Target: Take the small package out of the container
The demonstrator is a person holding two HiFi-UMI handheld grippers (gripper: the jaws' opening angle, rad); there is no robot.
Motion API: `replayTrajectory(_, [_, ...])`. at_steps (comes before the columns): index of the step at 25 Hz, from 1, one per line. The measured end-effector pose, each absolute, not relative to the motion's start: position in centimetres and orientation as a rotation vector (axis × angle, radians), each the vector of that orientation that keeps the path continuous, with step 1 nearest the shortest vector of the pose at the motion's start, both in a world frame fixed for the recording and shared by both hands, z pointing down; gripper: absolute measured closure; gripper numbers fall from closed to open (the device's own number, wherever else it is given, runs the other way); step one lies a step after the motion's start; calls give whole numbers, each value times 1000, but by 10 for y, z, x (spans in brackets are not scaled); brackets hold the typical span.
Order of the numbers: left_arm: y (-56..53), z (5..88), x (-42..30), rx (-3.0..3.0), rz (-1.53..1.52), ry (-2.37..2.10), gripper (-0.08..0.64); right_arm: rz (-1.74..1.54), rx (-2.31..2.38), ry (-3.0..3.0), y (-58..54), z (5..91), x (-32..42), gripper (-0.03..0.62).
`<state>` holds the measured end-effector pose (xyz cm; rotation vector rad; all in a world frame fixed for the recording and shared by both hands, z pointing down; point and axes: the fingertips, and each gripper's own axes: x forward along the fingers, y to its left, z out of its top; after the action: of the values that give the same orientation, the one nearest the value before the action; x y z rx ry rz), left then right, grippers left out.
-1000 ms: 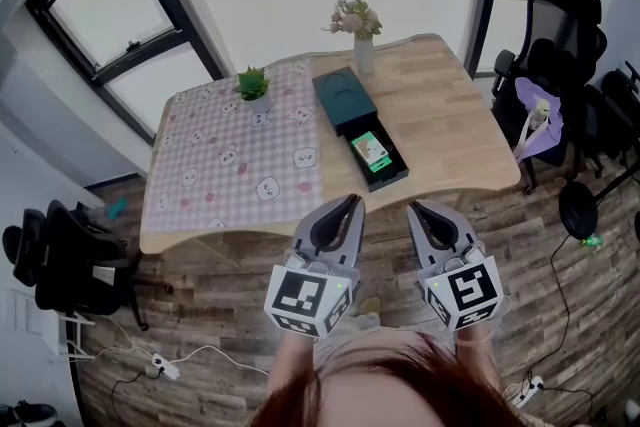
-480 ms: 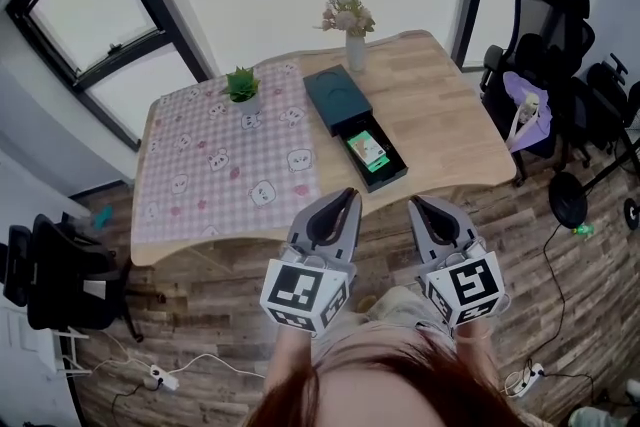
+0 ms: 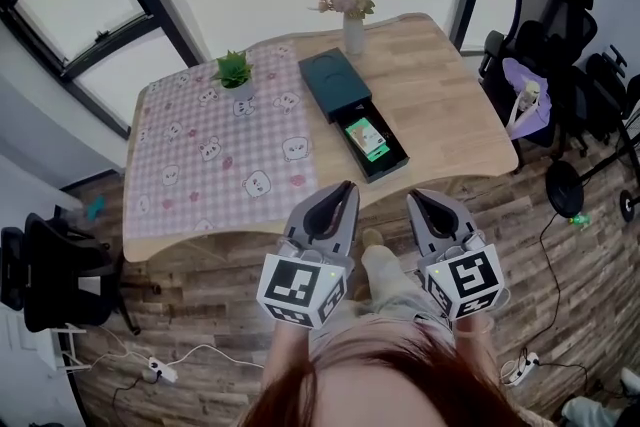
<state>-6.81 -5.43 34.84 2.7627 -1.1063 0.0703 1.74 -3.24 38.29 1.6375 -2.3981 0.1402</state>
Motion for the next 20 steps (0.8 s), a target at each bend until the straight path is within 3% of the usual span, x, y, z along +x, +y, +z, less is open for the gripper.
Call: replayTrajectory(20, [-156, 347, -53, 2746, 85, -1131, 539, 192, 1570, -2406, -130, 397, 31, 589])
